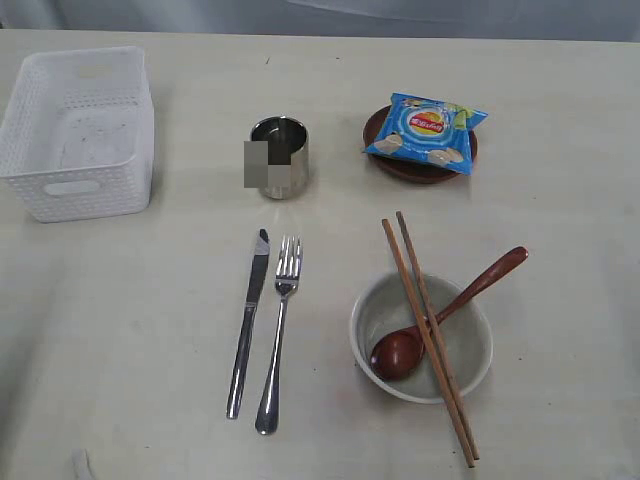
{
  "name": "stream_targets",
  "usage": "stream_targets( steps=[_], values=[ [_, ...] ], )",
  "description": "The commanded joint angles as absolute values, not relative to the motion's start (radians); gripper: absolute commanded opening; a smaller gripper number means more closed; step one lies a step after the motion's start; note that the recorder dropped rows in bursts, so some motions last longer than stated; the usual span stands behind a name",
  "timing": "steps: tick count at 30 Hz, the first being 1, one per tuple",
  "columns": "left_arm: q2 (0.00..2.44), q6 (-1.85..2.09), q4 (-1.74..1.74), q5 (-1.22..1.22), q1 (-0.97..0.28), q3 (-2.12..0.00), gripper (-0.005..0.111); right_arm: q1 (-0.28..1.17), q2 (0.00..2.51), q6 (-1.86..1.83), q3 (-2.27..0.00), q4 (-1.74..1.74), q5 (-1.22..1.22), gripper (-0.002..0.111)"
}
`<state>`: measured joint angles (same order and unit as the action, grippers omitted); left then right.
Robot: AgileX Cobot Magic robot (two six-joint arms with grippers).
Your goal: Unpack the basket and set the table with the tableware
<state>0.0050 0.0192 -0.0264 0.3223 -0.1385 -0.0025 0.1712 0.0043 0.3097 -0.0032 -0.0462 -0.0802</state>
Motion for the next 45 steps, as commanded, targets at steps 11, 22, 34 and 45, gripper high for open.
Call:
stream_targets(
  steps=[11,22,34,45],
  values=[
    [0.000,0.018,-0.030,0.320,-0.146,0.000,0.000,0.165,0.000,0.299,0.000,-0.045,-0.327,0.000],
    [0.000,0.018,-0.030,0.320,-0.146,0.000,0.000,0.165,0.000,0.063,0.000,-0.048,-0.327,0.000],
    [0.000,0.018,-0.030,0.320,-0.146,0.000,0.000,0.165,0.000,0.028,0.000,-0.050,-0.327,0.000],
    [0.000,0.018,-0.030,0.320,-0.146,0.000,0.000,0.165,0.000,0.028,0.000,-0.050,-0.332,0.000]
  ],
)
